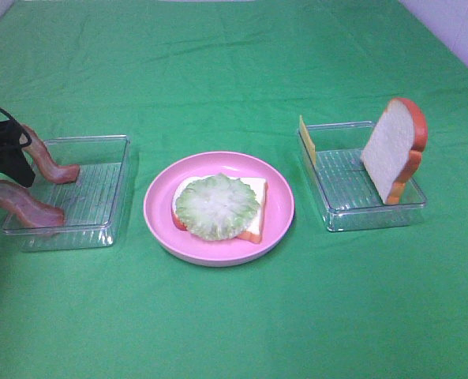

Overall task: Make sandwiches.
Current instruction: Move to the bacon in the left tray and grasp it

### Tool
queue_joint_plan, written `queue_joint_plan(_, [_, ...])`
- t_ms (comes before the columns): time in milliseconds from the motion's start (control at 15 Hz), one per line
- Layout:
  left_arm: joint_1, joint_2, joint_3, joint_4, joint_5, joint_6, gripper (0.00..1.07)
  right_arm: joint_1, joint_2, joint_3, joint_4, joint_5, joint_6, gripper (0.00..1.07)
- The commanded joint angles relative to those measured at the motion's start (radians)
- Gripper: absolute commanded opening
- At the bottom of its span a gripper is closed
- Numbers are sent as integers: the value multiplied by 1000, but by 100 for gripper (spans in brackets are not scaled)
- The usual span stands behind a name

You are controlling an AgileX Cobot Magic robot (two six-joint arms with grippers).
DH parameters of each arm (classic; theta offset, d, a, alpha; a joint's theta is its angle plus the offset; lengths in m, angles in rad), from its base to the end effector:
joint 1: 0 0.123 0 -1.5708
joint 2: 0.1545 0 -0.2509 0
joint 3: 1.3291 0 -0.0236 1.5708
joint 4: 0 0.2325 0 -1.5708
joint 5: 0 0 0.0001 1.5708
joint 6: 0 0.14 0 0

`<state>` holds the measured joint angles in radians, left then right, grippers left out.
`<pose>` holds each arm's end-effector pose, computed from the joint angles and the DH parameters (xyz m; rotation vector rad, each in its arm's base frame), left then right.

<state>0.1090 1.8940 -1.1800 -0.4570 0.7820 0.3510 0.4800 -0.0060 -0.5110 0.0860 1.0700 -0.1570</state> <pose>0.3486 -0.0057 0.0986 -0.0850 2.8747 -0.4382 0.0435 0.0346 0.2490 -0.6462 1.9426 0.3050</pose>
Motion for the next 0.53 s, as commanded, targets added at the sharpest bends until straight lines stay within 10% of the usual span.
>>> queue_joint_plan(67, [3,4,-3,-13,-4,11,76,2,-15,3,-10,-8,3,79])
queue_joint_plan(533, [3,4,-3,-9,37,6,54,2,-15,3,-11,-8,3,79])
